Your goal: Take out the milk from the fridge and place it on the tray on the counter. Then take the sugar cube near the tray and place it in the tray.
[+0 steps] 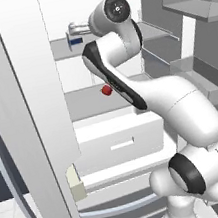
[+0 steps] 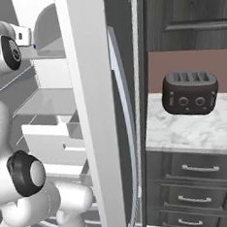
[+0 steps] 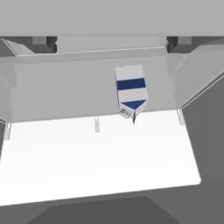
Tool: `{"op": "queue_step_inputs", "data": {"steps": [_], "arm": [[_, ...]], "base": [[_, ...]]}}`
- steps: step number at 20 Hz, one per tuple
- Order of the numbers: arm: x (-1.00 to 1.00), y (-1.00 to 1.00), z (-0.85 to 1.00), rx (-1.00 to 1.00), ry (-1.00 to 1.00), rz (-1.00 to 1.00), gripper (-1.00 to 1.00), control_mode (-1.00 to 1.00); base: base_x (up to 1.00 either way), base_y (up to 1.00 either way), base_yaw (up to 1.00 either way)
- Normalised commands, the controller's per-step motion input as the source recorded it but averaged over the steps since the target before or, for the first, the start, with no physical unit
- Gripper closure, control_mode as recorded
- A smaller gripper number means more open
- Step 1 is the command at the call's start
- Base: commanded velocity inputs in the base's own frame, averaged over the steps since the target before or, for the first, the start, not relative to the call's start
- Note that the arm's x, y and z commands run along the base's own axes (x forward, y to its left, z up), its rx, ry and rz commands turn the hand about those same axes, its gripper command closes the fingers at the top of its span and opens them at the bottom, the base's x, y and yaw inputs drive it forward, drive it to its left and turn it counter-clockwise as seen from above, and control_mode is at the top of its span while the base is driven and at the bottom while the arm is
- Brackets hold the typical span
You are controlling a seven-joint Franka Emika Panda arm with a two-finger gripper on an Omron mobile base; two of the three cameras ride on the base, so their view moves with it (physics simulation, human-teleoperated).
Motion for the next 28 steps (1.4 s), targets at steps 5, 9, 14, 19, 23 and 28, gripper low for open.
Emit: {"op": "queue_step_inputs", "data": {"steps": [5,9,14,19,23,28], "arm": [[0.28,0.01,0.0,0.03,0.03,0.07,-1.0,-1.0],[0.23,0.03,0.0,0.0,0.0,0.07,-1.0,-1.0],[0.07,0.06,0.0,0.0,0.0,0.01,-1.0,-1.0],[0.05,0.17,-0.01,0.0,0.03,0.0,-1.0,-1.0],[0.11,0.14,-0.09,0.0,0.07,0.0,-1.0,-1.0],[0.15,0.0,-0.12,0.0,0.02,0.01,-1.0,-1.0]], "base": [[0.0,0.0,0.0],[0.0,0.0,0.0],[0.0,0.0,0.0],[0.0,0.0,0.0],[0.0,0.0,0.0],[0.0,0.0,0.0]]}}
